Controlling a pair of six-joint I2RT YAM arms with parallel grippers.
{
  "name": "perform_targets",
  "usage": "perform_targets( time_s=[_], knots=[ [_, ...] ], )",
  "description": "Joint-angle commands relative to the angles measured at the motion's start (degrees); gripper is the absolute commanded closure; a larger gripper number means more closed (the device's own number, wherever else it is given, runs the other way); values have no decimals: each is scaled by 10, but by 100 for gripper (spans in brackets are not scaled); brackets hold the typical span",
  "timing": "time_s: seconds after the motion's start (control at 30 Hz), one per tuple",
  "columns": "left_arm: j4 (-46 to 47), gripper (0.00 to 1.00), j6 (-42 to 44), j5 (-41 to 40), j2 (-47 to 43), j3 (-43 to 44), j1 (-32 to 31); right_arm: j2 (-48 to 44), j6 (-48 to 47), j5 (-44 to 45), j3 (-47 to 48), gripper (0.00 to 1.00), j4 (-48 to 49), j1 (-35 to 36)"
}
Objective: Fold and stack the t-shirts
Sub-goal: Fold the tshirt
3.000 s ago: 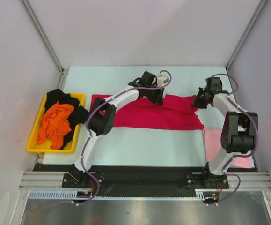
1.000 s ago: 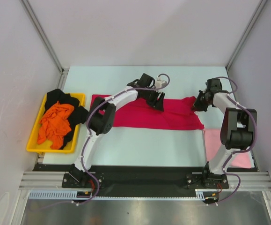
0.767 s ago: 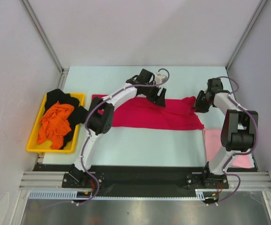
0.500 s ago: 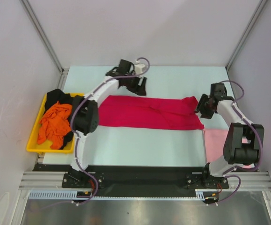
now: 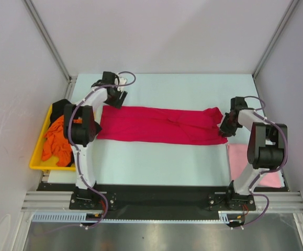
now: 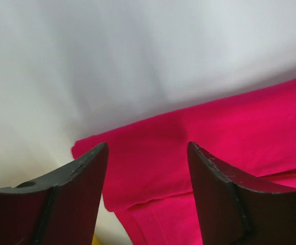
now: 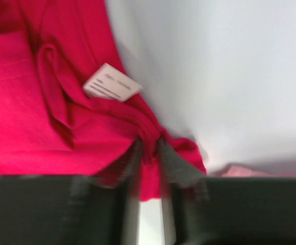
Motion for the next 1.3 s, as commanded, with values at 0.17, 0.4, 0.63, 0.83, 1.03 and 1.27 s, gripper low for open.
perform_targets(
  time_s=[0.17, 0.4, 0.63, 0.83, 1.03, 1.27],
  knots=[
    [8, 53, 75, 73, -24, -104, -20, 94, -7, -17, 100, 100, 20, -14],
    [-53, 57, 136, 140, -102, -223, -45, 240, 11, -30, 310, 100, 9, -13],
    [-140, 54, 181, 207, -175, -343, -112, 388, 63, -60, 532, 100, 4, 24],
    [-215, 47, 196, 270, -196, -385, -192, 533, 151, -82, 769, 100, -13, 64],
    [-190, 45, 151, 347, -197, -370, -233, 570, 235, -78, 786, 100, 74, 91],
    [-187, 39, 127, 394, -205, -368, -305, 605, 299, -62, 829, 100, 142, 93]
  ],
)
